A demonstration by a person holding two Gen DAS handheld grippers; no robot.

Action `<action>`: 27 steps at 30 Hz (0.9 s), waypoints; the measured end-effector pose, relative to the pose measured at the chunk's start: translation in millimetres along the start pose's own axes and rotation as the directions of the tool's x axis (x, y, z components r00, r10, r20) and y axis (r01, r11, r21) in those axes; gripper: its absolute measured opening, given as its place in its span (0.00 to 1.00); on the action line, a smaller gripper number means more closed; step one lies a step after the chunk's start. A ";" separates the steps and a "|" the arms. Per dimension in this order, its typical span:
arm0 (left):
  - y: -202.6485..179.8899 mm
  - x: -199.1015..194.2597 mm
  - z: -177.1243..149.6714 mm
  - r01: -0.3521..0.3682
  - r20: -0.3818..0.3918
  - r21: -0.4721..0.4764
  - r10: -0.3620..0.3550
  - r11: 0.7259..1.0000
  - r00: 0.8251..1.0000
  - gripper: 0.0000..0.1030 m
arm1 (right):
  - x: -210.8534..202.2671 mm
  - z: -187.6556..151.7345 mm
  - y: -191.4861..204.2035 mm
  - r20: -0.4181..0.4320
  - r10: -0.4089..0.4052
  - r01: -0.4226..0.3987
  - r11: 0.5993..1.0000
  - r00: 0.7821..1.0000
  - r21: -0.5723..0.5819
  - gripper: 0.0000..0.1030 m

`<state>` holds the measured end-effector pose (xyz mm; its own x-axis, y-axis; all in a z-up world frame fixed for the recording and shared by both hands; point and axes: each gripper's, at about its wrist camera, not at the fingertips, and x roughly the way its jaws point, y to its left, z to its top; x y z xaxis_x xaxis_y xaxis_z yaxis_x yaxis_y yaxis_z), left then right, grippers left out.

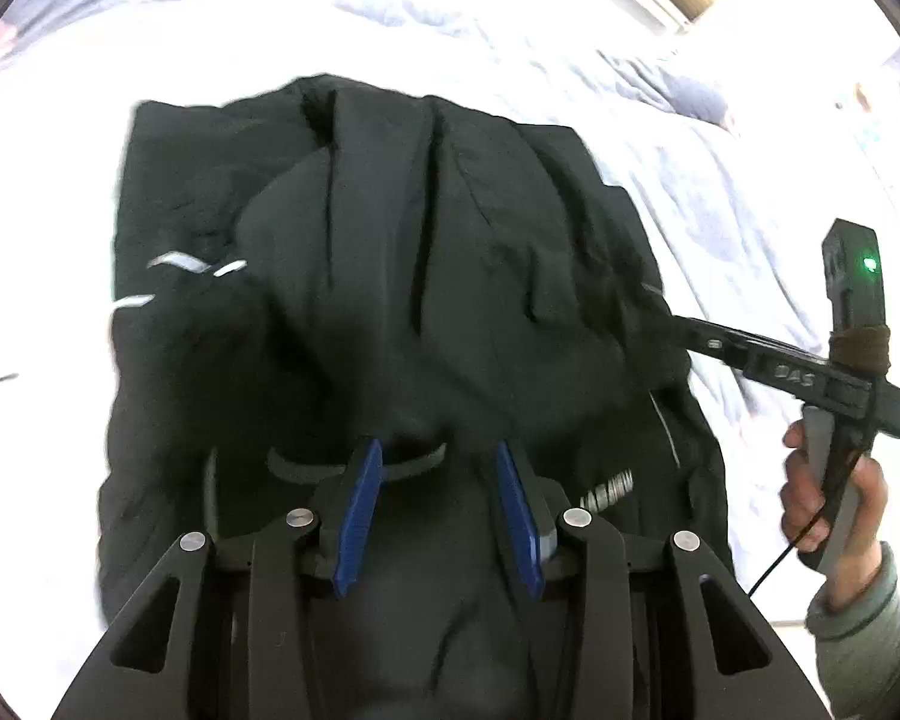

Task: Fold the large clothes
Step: 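Fold the hood over the jacket body with both grippers and release, then grasp the jacket hem with both grippers side by side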

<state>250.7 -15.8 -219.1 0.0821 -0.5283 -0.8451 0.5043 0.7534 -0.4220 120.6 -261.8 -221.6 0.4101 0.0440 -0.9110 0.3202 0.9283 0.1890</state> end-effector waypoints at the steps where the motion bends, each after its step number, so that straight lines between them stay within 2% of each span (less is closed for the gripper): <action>1: -3.0 -13.3 -9.8 -0.011 0.006 0.005 0.011 1.000 1.000 0.40 | -12.7 -15.6 -3.3 -0.001 -0.003 0.003 1.000 1.000 0.004 0.48; 8: -7.6 -82.8 -74.9 -0.059 0.072 -0.009 0.060 0.998 0.996 0.40 | -79.2 -62.8 -34.2 0.023 -0.086 0.085 0.996 0.996 0.039 0.48; 10: -5.7 -94.5 -91.5 -0.064 0.087 -0.029 0.067 0.997 0.994 0.40 | -101.1 -79.4 -44.7 0.036 -0.089 0.086 0.993 0.995 0.083 0.48; 16: -5.4 -118.3 -132.3 -0.090 0.109 -0.081 0.099 0.993 0.989 0.40 | -133.1 -115.2 -67.4 0.053 -0.110 0.102 0.985 0.993 0.138 0.48; 22: 2.1 -128.9 -165.6 -0.126 0.096 -0.136 0.140 0.983 0.985 0.40 | -135.4 -147.8 -86.1 0.001 -0.115 0.113 0.979 0.993 0.171 0.48; 27: 24.0 -122.5 -196.0 -0.181 0.031 -0.227 0.193 0.957 0.981 0.43 | -120.0 -173.1 -94.0 -0.068 -0.127 0.137 0.974 0.990 0.181 0.48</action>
<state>84.2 143.7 -190.0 0.2044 -0.3847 -0.9001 0.2725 0.9055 -0.3252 -106.6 -290.4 -193.5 0.3071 -0.0493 -0.9504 0.5228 0.8432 0.1252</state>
